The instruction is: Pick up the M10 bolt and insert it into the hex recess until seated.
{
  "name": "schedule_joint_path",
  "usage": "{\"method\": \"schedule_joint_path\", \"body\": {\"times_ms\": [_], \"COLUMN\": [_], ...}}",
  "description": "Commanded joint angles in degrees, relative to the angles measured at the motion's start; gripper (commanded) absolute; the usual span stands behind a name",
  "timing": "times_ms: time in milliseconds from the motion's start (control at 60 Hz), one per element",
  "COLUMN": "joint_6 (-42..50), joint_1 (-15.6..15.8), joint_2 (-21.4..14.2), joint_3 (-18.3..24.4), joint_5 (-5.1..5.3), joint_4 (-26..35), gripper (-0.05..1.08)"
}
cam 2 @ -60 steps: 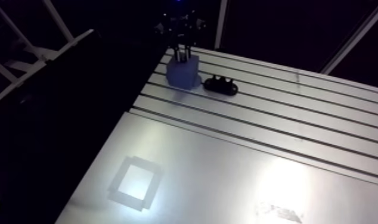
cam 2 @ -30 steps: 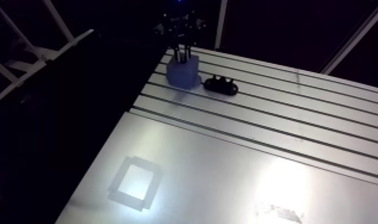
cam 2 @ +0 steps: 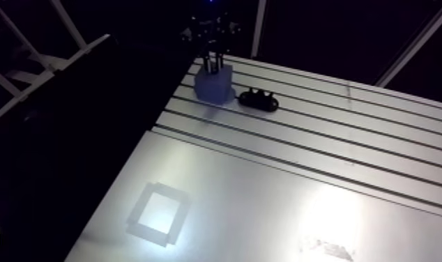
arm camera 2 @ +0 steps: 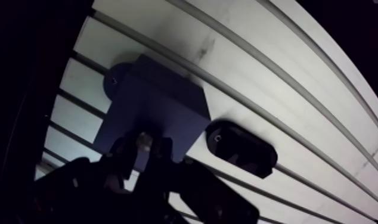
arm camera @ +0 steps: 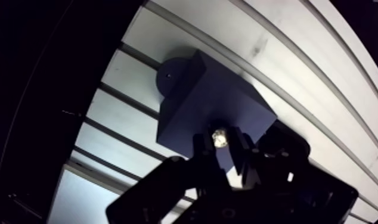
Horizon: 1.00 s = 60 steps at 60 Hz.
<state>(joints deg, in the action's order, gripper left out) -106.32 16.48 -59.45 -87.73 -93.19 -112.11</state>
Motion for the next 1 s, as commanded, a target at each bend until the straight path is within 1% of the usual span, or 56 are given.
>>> {"method": "schedule_joint_path", "body": {"times_ms": [17, 33, 50, 67, 83, 100, 167, 250, 550, 650, 700, 717, 733, 750, 767, 783, 800, 833, 850, 867, 900, 917, 933, 950, 967, 983, 1000], "joint_6": [-0.64, -0.98, -0.98, -1.18, -1.18, -1.21, -1.3, -1.3, -1.39, -1.23, -0.58, 0.08, 0.08, 1.15, 1.15, 2.95, 5.39, 5.39, 8.37, 8.37, 14.5, 14.5, 16.84, 16.84, 18.76, 18.76, 19.94], "joint_1": [-0.04, -0.04, -0.04, -0.12, -0.12, -0.13, -0.06, 0.04, 0.31, 0.4, 0.32, 0.31, 0.31, 0.24, 0.24, 0.15, -0.01, -0.01, -0.11, -0.11, -0.44, -0.44, -0.7, -0.7, -0.89, -0.89, -1.07], "joint_2": [0.0, 0.0, 0.0, 0.0, 0.0, 0.0, -0.09, -0.09, -0.61, -1.01, -1.54, -1.87, -1.87, -2.3, -2.3, -2.81, -3.34, -3.34, -3.71, -3.71, -4.1, -4.1, -4.43, -4.43, -4.85, -4.85, -5.06], "joint_3": [0.06, 0.06, 0.06, 0.06, 0.06, 0.14, 0.15, 0.31, 1.6, 1.99, 2.0, 2.07, 2.07, 2.16, 2.16, 2.24, 2.33, 2.33, 2.49, 2.49, 2.46, 2.46, 2.14, 2.14, 1.87, 1.87, 1.68], "joint_5": [-0.1, -0.03, -0.03, -0.02, -0.02, -0.01, -0.01, -0.1, 0.16, 0.66, 0.93, 1.02, 1.02, 1.11, 1.11, 1.28, 1.3, 1.3, 1.15, 1.15, 1.05, 1.05, 0.97, 0.97, 0.81, 0.81, 0.86], "joint_4": [0.01, 0.0, 0.0, 0.0, 0.0, 0.0, -0.08, -0.09, -0.09, -0.09, -0.09, -0.09, -0.09, -0.09, -0.09, -0.09, -0.02, -0.02, 0.14, 0.14, 0.65, 0.65, 0.69, 0.69, 0.62, 0.62, 0.61], "gripper": [0.55, 0.41, 0.41, 0.19, 0.19, 0.03, 0.01, 0.01, 0.01, 0.02, 0.04, 0.07, 0.07, 0.11, 0.11, 0.16, 0.25, 0.25, 0.36, 0.36, 0.62, 0.62, 0.75, 0.75, 0.86, 0.86, 0.91]}}
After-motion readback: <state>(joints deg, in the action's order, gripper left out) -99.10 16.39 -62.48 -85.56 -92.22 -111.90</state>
